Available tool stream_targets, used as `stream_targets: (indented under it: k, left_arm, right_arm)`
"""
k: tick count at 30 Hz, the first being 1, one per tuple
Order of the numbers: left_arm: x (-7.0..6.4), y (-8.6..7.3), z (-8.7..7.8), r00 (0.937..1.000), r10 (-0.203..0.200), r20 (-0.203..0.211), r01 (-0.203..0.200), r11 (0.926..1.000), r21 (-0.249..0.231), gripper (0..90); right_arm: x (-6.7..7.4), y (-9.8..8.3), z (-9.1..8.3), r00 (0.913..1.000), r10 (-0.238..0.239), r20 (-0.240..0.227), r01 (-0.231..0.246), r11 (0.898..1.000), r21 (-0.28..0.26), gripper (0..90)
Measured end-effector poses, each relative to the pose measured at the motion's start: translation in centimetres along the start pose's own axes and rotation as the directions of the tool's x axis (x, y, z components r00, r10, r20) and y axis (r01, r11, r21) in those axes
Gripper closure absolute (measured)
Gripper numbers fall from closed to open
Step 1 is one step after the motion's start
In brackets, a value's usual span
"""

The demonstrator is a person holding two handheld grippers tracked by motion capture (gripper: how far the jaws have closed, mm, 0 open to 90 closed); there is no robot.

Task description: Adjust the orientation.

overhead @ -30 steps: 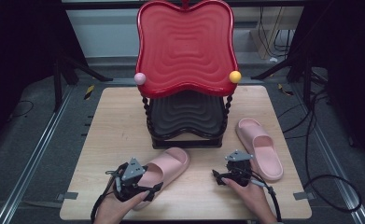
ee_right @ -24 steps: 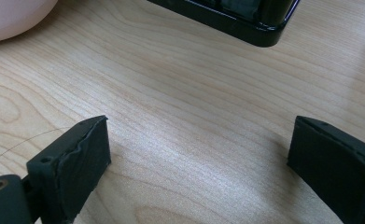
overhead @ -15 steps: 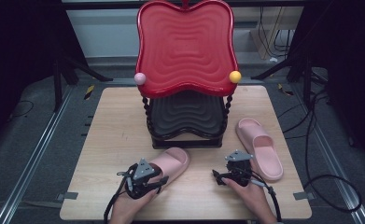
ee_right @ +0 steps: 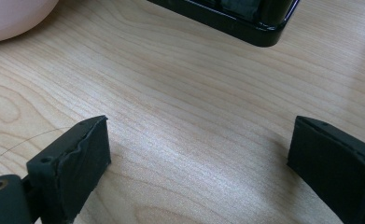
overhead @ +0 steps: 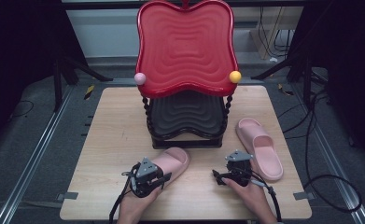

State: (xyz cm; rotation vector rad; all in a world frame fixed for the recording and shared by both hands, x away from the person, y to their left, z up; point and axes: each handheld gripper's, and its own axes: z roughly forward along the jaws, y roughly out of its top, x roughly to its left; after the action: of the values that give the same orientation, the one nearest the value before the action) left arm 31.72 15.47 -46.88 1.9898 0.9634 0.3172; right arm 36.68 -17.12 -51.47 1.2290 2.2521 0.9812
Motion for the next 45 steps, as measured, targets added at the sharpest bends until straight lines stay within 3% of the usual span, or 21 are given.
stream_targets:
  k: [3, 9, 18, 25, 34, 40, 42, 45]
  left_arm:
    - [0.2, -0.1, 0.0, 0.9994, -0.033, 0.015, 0.033, 0.9993, -0.015, 80.7]
    - [-0.8, 0.2, -1.2, 0.9982, -0.038, 0.045, 0.041, 0.9977, -0.055, 82.1]
    - [-3.7, 3.0, -4.3, 0.9971, 0.009, 0.076, 0.003, 0.9870, -0.161, 82.1]
    - [-4.4, 6.4, -3.8, 0.9992, 0.032, 0.025, -0.025, 0.9735, -0.227, 82.0]
    - [-3.6, 10.8, -0.4, 0.9960, 0.021, -0.087, -0.048, 0.9468, -0.318, 82.3]
    - [-2.5, 13.0, 1.8, 0.9865, -0.007, -0.164, -0.055, 0.9271, -0.371, 82.2]
    - [-2.0, 13.4, 2.4, 0.9803, -0.028, -0.195, -0.051, 0.9210, -0.386, 82.3]
    - [-1.3, 14.0, 3.3, 0.9722, -0.079, -0.220, -0.023, 0.9051, -0.425, 82.3]
  right_arm:
    - [0.0, 0.0, 0.0, 1.0000, 0.001, 0.000, -0.001, 1.000, 0.000, 5.8]
    - [0.0, 0.0, 0.0, 1.0000, 0.001, 0.000, -0.001, 1.000, 0.000, 5.8]
    - [0.0, -0.1, -0.1, 1.0000, 0.009, 0.004, -0.009, 1.000, 0.003, 5.8]
    - [0.0, -0.1, -0.1, 1.0000, 0.007, 0.004, -0.007, 1.000, 0.003, 5.8]
    - [0.0, -0.1, -0.1, 1.0000, -0.001, 0.006, 0.001, 1.000, 0.002, 5.8]
    - [0.0, -0.1, -0.1, 1.0000, -0.002, 0.006, 0.002, 1.000, 0.002, 5.8]
    - [0.0, -0.1, -0.1, 1.0000, -0.002, 0.005, 0.002, 1.000, 0.002, 5.8]
    - [0.0, -0.1, -0.1, 1.0000, -0.002, 0.005, 0.002, 1.000, 0.001, 5.8]
